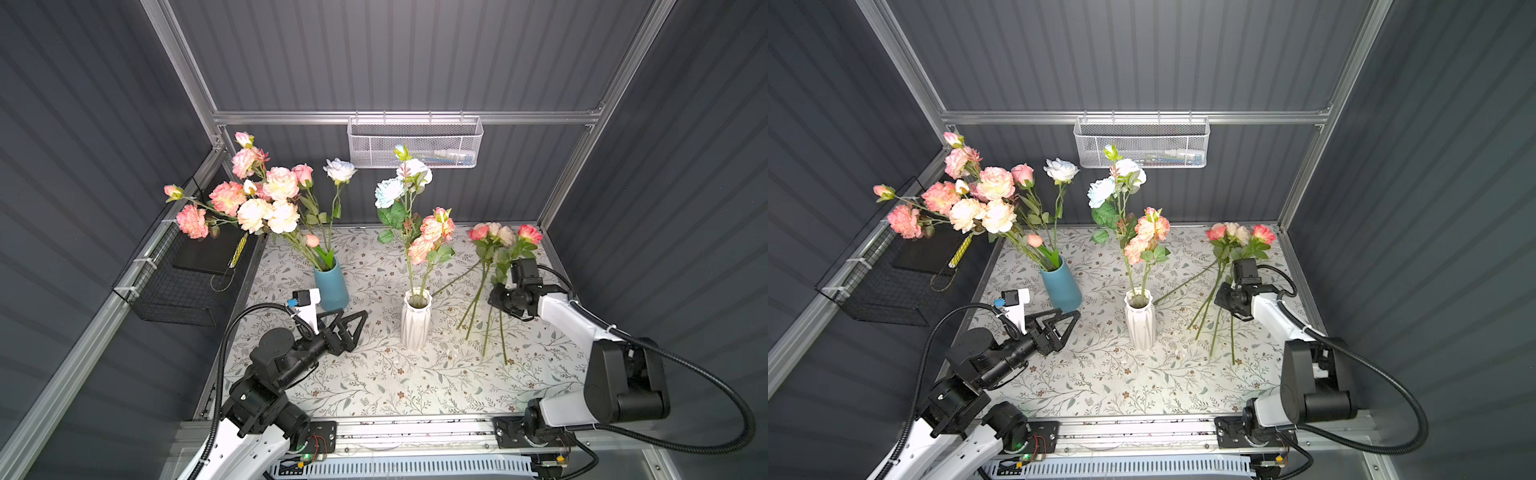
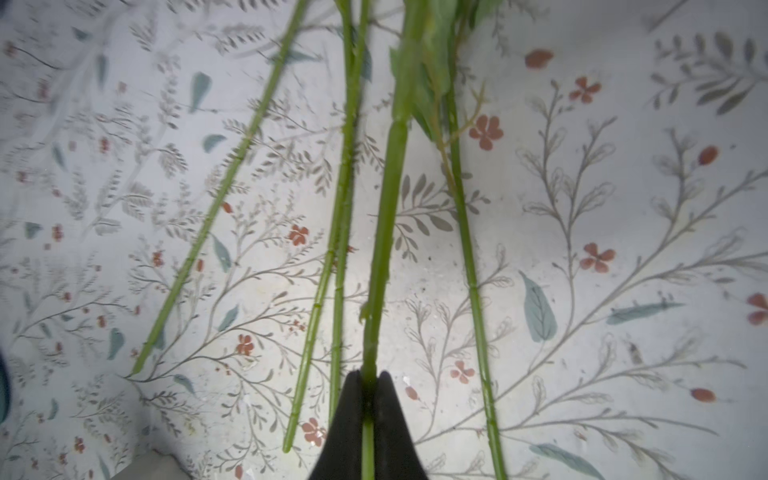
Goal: Arrange the flowers into the vase
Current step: 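Lift the pink rose stem and carry it over the white vase, then lower the pink rose stem into the white vase and open the right gripper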
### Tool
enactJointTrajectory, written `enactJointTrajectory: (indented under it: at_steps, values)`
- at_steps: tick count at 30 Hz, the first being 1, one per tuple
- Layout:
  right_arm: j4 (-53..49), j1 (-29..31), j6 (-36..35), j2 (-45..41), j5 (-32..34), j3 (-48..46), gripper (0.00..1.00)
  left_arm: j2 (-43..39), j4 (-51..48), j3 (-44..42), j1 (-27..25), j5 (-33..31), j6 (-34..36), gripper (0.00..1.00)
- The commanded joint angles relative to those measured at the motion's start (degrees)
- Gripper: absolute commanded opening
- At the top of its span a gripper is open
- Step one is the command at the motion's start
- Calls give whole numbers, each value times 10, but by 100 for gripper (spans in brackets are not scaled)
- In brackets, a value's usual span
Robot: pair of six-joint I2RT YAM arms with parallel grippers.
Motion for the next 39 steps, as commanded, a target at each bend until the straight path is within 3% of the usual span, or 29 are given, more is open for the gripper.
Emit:
enactJointTrajectory:
  at_steps: [1, 7, 13, 20, 26, 33, 39]
  values:
    - [54, 10, -17, -76, -14, -25, 0, 6, -9, 27, -1, -10, 9, 100]
    - [65, 64, -35, -265, 6, -43, 0, 21, -26, 47, -1, -14, 11, 100]
    - [55, 205, -84, -379, 69, 3, 0, 28, -30, 54, -1, -21, 9, 100]
    - [88, 420, -202, -384, 143, 97, 0, 35, -50, 81, -1, -31, 20, 100]
    - [149, 597, -336, -295, 224, 180, 0, 31, -60, 84, -1, -39, 19, 100]
    - [249, 602, -355, -191, 204, 199, 0, 32, -56, 82, -1, -35, 10, 100]
    - [334, 591, -369, -156, 218, 148, 0, 31, -59, 83, -1, -33, 9, 100]
